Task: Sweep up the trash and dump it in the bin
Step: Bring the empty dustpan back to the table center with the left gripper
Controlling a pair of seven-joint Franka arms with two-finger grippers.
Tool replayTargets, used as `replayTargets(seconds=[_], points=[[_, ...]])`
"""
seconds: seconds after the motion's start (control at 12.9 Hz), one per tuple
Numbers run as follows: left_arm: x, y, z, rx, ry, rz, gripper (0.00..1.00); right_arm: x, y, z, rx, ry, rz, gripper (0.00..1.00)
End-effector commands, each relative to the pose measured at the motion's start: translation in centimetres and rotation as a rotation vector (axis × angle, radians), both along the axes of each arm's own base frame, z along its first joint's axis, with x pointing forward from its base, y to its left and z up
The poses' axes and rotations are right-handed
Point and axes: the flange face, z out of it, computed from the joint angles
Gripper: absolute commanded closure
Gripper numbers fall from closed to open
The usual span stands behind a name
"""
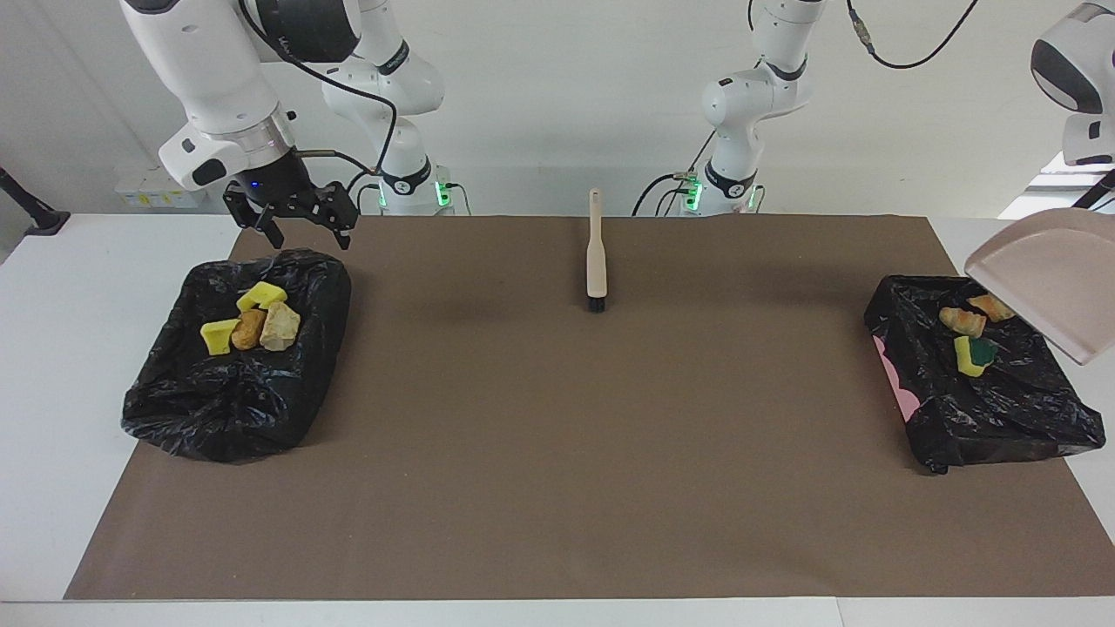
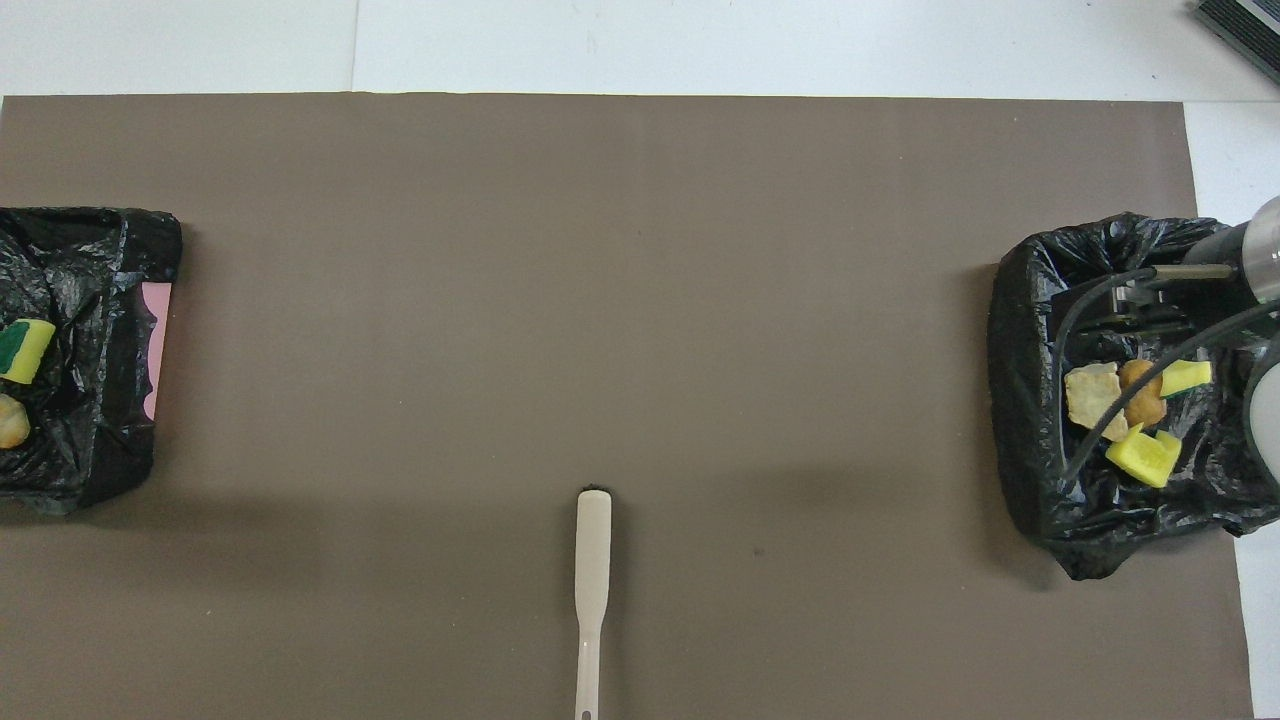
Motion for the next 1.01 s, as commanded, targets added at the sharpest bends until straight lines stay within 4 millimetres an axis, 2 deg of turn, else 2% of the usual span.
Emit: replayTargets(seconds=[0.0,0.16,0.62,0.78,0.93], points=[[-0.6,-2.7,-0.7,-0.160,-0.056,0.097,1.00,-0.3,-0.3,0.4,0.023,0.005,0.000,0.00],[-0.4,-7.0,-1.7,-0.259,-0.087,0.174,1.00,-0.3,-0.4,0.4,0.023,0.005,-0.001,0.00],[0.6,-22.5,-5.5,-0.468,-0.215,0.464,1.00,-0.3,-0.4,0.4,0.023,0.005,-0.001,0.00],[0.8,-27.2,-5.8,-0.555,-0.265,0.566,1.00,-0.3,-0.4,0.4,0.023,0.005,-0.001,0.00],[1.7,-33.4,-8.1,-0.578,-0.317,0.655,1.00,-0.3,-0.4,0.4,0.023,0.005,-0.001,0.00]])
